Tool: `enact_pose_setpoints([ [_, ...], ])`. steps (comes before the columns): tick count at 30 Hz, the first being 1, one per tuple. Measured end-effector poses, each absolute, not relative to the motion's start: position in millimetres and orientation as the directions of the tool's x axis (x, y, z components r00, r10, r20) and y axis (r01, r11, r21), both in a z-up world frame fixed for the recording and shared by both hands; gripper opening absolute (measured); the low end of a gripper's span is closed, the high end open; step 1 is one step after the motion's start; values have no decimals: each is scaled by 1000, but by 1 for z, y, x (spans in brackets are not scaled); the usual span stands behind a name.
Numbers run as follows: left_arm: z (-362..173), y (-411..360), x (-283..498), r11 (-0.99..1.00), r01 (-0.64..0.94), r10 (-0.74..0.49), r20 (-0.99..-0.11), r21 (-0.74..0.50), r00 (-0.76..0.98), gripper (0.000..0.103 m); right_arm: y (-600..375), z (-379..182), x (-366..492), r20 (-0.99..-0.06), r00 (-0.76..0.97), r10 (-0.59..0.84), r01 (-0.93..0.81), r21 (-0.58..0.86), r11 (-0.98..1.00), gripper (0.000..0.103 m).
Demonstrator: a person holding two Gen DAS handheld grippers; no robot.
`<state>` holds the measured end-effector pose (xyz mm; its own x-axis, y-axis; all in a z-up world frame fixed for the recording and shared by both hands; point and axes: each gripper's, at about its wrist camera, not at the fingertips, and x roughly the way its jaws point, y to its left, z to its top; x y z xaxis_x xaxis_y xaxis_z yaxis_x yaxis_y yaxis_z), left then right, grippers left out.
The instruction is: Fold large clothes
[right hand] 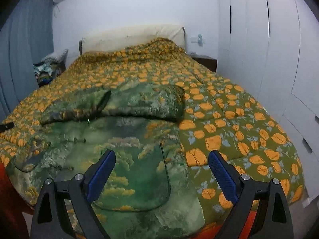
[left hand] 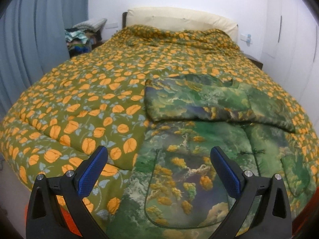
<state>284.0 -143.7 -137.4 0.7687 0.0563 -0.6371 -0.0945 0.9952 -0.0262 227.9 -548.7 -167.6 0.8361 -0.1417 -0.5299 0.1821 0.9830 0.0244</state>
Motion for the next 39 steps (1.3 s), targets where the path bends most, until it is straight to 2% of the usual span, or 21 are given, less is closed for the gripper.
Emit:
enact_pose_setpoints([
  [39, -150, -154, 283, 997, -81, 74, -645, 19, 761, 102, -539, -179, 237, -557, 818, -143, 168, -6, 986, 93],
])
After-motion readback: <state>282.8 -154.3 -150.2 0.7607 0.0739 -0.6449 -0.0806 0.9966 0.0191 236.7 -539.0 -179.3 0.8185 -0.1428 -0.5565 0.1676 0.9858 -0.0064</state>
